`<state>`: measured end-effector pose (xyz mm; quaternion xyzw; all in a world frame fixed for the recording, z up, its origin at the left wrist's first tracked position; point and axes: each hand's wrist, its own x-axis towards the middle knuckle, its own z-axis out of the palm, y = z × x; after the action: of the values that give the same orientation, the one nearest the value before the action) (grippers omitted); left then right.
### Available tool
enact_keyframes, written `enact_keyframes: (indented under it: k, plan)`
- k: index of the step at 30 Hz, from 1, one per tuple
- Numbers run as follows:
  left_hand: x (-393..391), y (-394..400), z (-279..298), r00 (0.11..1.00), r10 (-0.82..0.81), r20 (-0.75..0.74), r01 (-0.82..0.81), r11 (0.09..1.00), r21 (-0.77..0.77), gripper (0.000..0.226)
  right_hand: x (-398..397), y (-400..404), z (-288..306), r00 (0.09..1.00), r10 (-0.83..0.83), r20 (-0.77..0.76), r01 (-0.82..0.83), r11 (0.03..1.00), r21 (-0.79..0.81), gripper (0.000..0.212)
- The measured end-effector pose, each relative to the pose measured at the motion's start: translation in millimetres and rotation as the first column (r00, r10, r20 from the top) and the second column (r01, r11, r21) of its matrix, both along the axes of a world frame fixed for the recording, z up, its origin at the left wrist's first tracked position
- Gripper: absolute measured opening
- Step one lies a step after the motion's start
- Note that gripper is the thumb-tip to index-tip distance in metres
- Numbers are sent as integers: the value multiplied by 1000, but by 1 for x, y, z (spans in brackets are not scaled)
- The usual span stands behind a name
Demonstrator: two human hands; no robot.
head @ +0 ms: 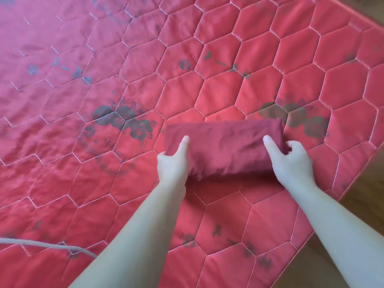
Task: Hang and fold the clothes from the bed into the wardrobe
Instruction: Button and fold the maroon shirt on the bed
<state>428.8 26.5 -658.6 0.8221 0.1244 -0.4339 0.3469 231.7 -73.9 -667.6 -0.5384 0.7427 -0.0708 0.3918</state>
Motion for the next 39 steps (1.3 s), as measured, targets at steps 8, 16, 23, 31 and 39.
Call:
enact_keyframes:
  k: [8, 16, 23, 31, 39]
  plan:
    - [-1, -23, -2, 995, -89, 43, 89, 996, 0, 61, 8, -29, 3, 997, 67, -25, -62, 985, 161, 83]
    - [-10, -23, -6, 980, -184, 68, 185, 983, 3, 71, -2, -30, 14, 993, 118, 21, -119, 987, 108, 66]
    - [-15, -27, -13, 982, -178, 71, 172, 982, 82, 55, 6, -64, 22, 992, 28, 122, -86, 860, 504, 89]
    - [-17, -28, -16, 998, -57, 42, 56, 998, 34, 73, 16, -58, -1, 893, -260, 368, 57, 875, 481, 94]
    - [-17, -24, -10, 997, 53, 64, -50, 998, -48, 50, 14, -46, -10, 863, -155, 480, 204, 978, -51, 36]
